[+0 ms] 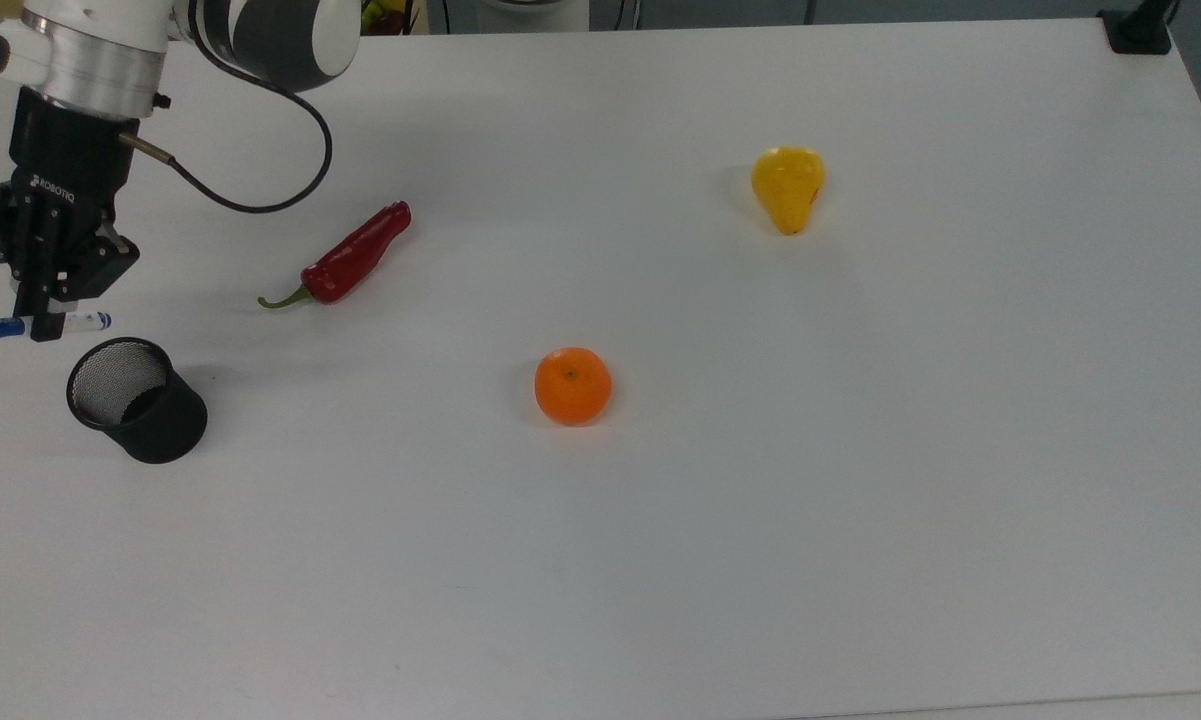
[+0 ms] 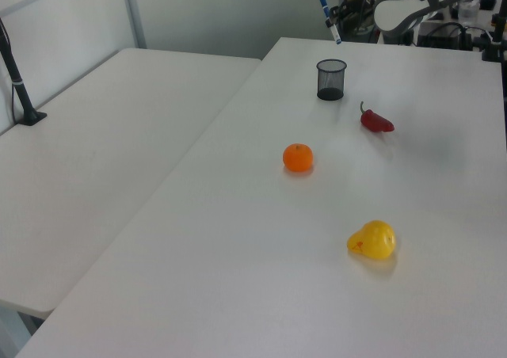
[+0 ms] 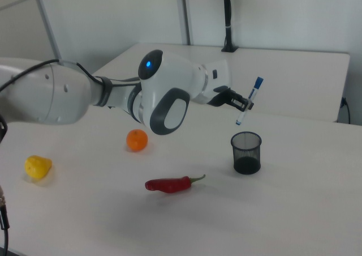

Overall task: Place marker
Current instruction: 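Carry the marker over the black mesh pen cup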

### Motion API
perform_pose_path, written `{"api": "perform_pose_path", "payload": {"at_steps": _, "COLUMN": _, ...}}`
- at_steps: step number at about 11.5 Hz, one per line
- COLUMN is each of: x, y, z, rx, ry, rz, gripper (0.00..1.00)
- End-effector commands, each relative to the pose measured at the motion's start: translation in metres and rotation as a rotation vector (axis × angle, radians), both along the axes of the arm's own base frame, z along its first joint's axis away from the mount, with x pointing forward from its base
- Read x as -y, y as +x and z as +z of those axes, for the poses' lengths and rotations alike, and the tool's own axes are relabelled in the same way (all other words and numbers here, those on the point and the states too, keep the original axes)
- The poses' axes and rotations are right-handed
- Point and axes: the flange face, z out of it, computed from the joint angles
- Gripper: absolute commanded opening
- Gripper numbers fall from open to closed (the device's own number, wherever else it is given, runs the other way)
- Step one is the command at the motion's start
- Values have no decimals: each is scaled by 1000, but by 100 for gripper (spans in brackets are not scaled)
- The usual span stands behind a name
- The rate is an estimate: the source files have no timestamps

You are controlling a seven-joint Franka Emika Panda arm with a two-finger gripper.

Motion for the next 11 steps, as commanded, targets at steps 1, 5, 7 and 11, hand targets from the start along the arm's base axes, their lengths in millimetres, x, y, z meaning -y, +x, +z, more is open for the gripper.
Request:
{"api": "perform_pose_path", "payload": {"at_steps": 1, "x": 5, "y": 2, "z": -23, "rx": 47, "ry": -20, "rz": -13, "gripper": 0}}
{"api": "perform_pose_path", "payload": {"at_steps": 5, "x": 6, "y": 6, "z": -50, "rx": 46, "ry": -41, "rz": -8, "gripper": 0}}
{"api": "perform_pose_path", "payload": {"at_steps": 7, "x": 10, "y": 4, "z": -55, "rx": 33, "ry": -56, "rz": -3, "gripper": 0}}
{"api": "perform_pose_path", "payload": {"at_steps": 11, "x": 12, "y": -3, "z": -81, "rx": -33, "ry": -87, "rz": 28, "gripper": 0}}
